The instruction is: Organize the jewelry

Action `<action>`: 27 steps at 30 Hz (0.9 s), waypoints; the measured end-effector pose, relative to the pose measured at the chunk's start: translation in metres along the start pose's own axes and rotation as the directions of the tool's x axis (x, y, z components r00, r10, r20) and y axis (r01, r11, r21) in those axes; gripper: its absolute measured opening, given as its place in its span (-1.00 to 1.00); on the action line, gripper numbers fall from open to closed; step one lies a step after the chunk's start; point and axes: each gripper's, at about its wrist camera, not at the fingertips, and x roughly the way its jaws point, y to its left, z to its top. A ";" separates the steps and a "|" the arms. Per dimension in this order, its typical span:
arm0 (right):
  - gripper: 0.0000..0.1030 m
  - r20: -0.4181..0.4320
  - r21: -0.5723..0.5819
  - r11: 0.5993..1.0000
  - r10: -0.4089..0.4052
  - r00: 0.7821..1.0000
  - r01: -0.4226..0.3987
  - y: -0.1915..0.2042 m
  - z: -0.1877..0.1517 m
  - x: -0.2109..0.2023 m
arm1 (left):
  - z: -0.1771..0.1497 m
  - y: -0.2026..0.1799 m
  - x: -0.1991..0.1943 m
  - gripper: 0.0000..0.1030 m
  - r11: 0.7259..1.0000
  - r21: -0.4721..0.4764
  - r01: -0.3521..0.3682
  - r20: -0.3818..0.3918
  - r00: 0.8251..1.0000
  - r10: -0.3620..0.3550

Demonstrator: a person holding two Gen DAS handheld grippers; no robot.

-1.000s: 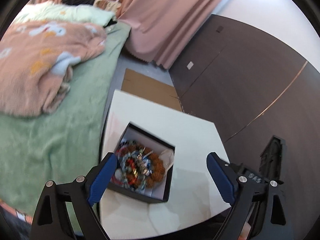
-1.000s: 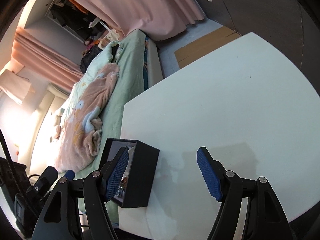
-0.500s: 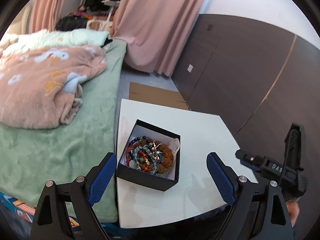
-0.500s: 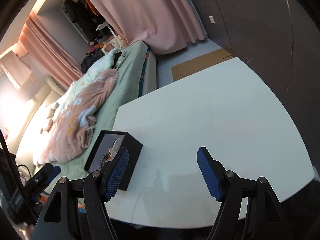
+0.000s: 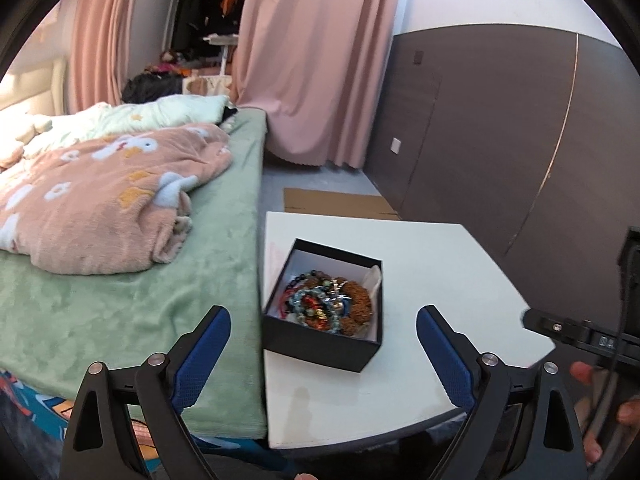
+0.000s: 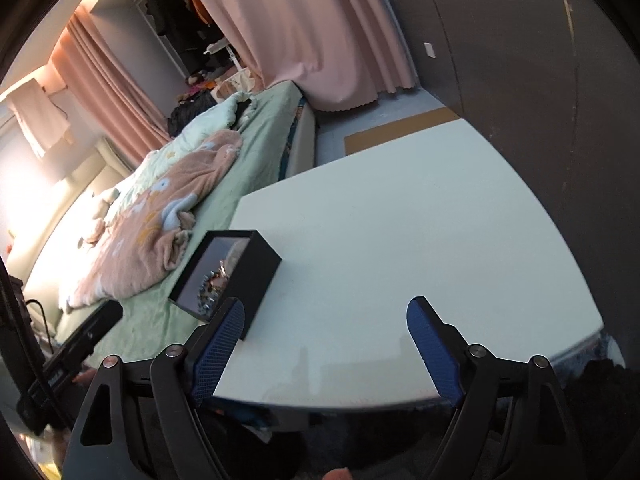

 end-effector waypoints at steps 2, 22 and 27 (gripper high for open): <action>0.64 0.004 -0.006 0.999 -0.036 0.999 0.036 0.000 -0.004 -0.004 | -0.003 -0.002 0.002 0.87 1.000 0.018 -0.010 0.000 1.000 0.010; 0.65 0.032 0.028 0.996 -0.080 0.996 0.079 -0.010 -0.006 -0.011 | -0.006 -0.007 0.019 0.91 0.998 0.052 -0.030 0.003 1.000 0.030; 0.65 0.023 0.025 0.996 -0.087 0.996 0.086 -0.008 -0.006 -0.009 | -0.007 -0.009 0.017 0.91 0.997 0.073 -0.037 0.005 0.999 0.037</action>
